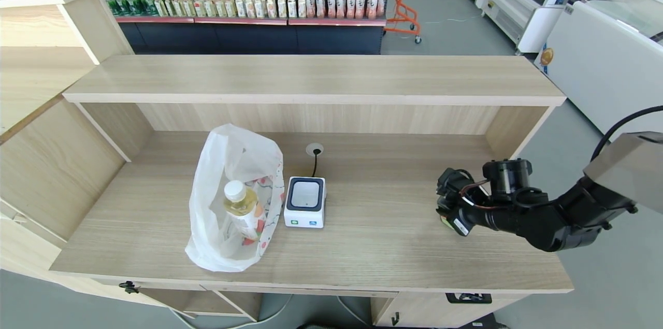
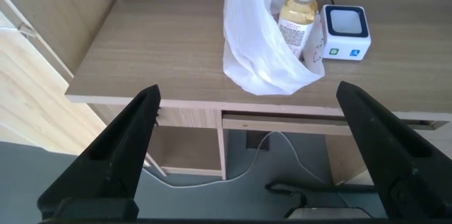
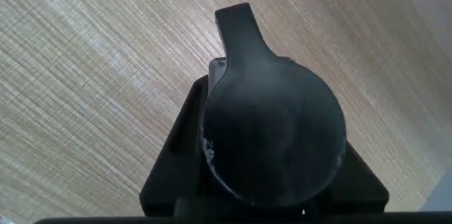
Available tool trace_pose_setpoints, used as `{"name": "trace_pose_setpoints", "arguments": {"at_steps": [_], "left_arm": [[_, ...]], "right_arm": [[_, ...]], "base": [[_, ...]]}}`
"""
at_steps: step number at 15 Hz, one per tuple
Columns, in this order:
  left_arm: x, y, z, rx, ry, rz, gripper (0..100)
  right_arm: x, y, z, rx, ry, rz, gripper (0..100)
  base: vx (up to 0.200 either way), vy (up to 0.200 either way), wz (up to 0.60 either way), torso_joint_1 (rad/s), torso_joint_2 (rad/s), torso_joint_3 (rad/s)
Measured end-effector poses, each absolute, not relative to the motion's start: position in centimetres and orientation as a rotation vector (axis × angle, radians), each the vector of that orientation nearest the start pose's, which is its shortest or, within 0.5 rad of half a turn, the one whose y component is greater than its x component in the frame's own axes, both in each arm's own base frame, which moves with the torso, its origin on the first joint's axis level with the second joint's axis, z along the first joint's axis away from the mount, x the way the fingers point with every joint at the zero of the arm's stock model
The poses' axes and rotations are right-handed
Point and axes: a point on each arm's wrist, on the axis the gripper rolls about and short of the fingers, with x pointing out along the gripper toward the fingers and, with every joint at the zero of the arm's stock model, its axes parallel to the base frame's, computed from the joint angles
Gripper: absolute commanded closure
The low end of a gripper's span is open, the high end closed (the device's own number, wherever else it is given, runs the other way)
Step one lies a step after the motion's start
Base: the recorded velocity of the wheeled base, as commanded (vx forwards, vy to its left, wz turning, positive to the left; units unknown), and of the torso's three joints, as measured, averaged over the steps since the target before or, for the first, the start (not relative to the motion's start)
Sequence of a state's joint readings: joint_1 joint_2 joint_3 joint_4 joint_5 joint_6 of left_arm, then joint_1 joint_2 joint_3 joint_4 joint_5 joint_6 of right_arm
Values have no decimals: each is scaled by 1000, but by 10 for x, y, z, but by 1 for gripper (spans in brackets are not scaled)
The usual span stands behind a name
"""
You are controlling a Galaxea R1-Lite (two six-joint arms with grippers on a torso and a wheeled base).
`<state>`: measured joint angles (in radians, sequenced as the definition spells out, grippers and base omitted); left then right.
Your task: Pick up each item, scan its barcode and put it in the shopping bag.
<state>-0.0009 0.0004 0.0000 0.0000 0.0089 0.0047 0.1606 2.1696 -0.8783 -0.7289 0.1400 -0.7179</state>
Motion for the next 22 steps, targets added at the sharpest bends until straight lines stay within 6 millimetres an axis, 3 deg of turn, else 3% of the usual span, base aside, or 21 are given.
{"name": "trace_pose_setpoints", "arguments": {"at_steps": [3, 6, 9, 11, 15, 19, 22], "left_arm": [[-23, 0, 75, 4, 0, 9, 0], [-23, 0, 75, 4, 0, 9, 0], [-23, 0, 75, 4, 0, 9, 0], [-23, 0, 75, 5, 0, 9, 0], [-23, 0, 75, 4, 0, 9, 0], [-23, 0, 75, 4, 0, 9, 0], [-23, 0, 75, 4, 0, 9, 0]], "right_arm": [[359, 60, 44, -695, 434, 477, 100], [351, 57, 58, -699, 336, 441, 100], [330, 54, 93, -697, 142, 425, 100], [307, 51, 114, -724, -26, 539, 100], [284, 58, 138, -1158, -492, 813, 100], [265, 72, 131, -1521, -826, 987, 100], [250, 89, 136, -1714, -1060, 979, 100]], "base": [[0, 0, 0, 0, 0, 0], [0, 0, 0, 0, 0, 0], [0, 0, 0, 0, 0, 0], [0, 0, 0, 0, 0, 0], [0, 0, 0, 0, 0, 0], [0, 0, 0, 0, 0, 0], [0, 0, 0, 0, 0, 0]]}}
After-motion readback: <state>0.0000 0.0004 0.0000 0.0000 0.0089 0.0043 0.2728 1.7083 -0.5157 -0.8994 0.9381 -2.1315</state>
